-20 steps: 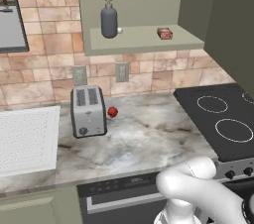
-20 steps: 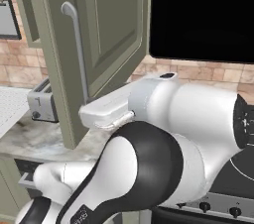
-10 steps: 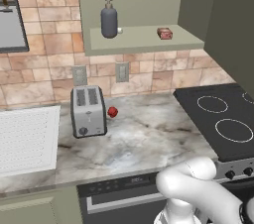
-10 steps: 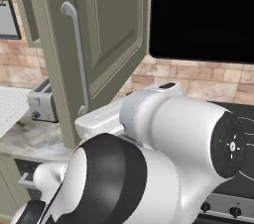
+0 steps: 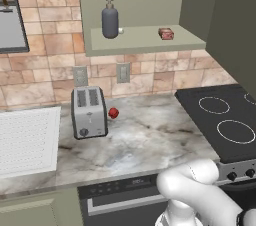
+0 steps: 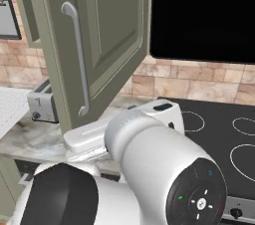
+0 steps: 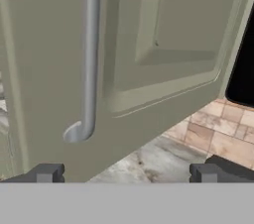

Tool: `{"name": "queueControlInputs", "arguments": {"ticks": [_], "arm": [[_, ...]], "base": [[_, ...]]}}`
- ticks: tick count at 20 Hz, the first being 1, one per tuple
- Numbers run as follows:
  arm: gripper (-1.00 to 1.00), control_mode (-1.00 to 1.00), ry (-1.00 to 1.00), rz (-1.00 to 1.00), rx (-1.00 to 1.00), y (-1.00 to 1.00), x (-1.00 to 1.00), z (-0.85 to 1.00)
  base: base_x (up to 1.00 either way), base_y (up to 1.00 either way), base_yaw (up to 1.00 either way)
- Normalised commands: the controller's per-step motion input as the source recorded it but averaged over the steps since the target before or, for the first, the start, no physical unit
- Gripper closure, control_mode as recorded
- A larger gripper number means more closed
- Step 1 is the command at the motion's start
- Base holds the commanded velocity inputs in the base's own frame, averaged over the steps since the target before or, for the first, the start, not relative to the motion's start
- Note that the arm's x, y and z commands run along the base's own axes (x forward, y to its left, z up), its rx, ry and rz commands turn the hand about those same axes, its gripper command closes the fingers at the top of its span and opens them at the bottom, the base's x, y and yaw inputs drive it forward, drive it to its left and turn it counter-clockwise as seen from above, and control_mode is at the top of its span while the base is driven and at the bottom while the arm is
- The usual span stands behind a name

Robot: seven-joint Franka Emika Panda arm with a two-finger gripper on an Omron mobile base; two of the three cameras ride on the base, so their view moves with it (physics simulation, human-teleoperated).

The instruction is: Pick the soap dispenser and bar soap from the cabinet and place them on the counter.

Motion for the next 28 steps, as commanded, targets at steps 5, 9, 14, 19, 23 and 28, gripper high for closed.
{"name": "queueControlInputs", "arguments": {"ticks": [5, 9, 14, 19, 23, 28], "arm": [[-1.0, -1.0, 0.07, -0.2, 0.03, 0.0, -0.08, 0.0], [-1.0, -1.0, 0.07, -0.19, 0.02, -0.01, -0.1, 0.0], [-1.0, -1.0, 0.03, -0.13, 0.03, -0.01, -0.31, 0.04], [-1.0, -1.0, 0.0, -0.1, 0.03, 0.0, -0.43, 0.04], [-1.0, -1.0, 0.02, -0.1, 0.02, 0.02, -0.39, 0.05], [-1.0, -1.0, 0.07, -0.11, 0.02, 0.04, -0.32, 0.03]], "base": [[0.0, 0.0, 0.0], [0.0, 0.0, 0.0], [0.0, 0.0, 0.0], [0.0, 0.0, 0.0], [0.0, 0.0, 0.0], [0.0, 0.0, 0.0]]}}
